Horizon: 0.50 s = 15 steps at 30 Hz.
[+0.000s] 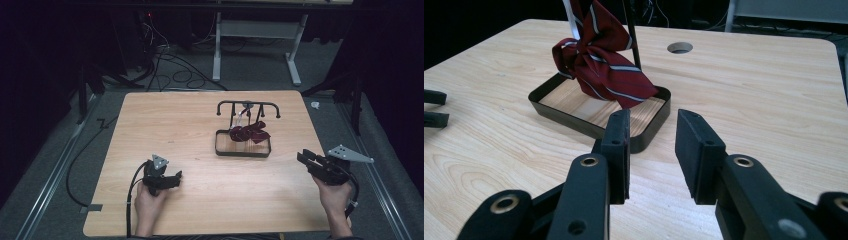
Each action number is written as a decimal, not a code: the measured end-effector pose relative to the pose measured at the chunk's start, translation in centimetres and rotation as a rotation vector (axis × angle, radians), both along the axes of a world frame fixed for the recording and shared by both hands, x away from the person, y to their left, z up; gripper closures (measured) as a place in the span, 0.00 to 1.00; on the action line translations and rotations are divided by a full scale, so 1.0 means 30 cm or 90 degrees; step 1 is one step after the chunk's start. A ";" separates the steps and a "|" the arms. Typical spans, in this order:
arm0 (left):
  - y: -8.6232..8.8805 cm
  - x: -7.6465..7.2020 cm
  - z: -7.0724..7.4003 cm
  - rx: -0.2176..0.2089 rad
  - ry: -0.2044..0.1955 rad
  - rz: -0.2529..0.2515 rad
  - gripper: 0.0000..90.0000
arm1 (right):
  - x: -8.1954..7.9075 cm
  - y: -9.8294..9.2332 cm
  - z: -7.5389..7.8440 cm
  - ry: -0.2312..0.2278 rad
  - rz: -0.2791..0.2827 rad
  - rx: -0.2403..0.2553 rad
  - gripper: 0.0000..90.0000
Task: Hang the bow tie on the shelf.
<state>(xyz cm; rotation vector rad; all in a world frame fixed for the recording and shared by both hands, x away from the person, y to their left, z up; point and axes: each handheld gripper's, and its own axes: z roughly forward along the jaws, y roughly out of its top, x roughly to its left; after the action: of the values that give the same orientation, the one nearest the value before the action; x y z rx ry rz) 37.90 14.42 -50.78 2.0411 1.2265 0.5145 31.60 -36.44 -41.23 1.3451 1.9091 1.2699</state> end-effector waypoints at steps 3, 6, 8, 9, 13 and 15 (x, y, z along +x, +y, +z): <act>0.000 0.000 0.000 0.000 0.000 0.000 0.20 | -0.002 -0.003 -0.012 0.003 -0.002 0.004 0.76; 0.000 0.000 0.000 0.000 0.000 0.000 0.20 | -0.003 -0.001 -0.023 0.009 -0.002 0.007 0.76; 0.000 0.000 0.000 0.000 0.000 0.000 0.20 | -0.003 0.000 -0.027 0.010 -0.001 0.004 0.76; 0.000 0.000 0.000 0.000 0.000 0.000 0.20 | -0.002 0.000 -0.029 0.011 -0.001 0.005 0.76; 0.000 0.000 0.000 0.000 0.000 0.000 0.20 | 0.002 0.004 -0.036 0.014 0.003 0.003 0.76; 0.000 0.000 0.000 0.000 0.000 0.000 0.20 | 0.004 0.007 -0.039 0.019 0.003 0.004 0.76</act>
<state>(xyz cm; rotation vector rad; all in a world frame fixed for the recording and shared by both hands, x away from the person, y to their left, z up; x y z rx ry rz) 37.90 14.41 -50.78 2.0406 1.2268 0.5144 31.73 -36.23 -42.40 1.3707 1.9301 1.2655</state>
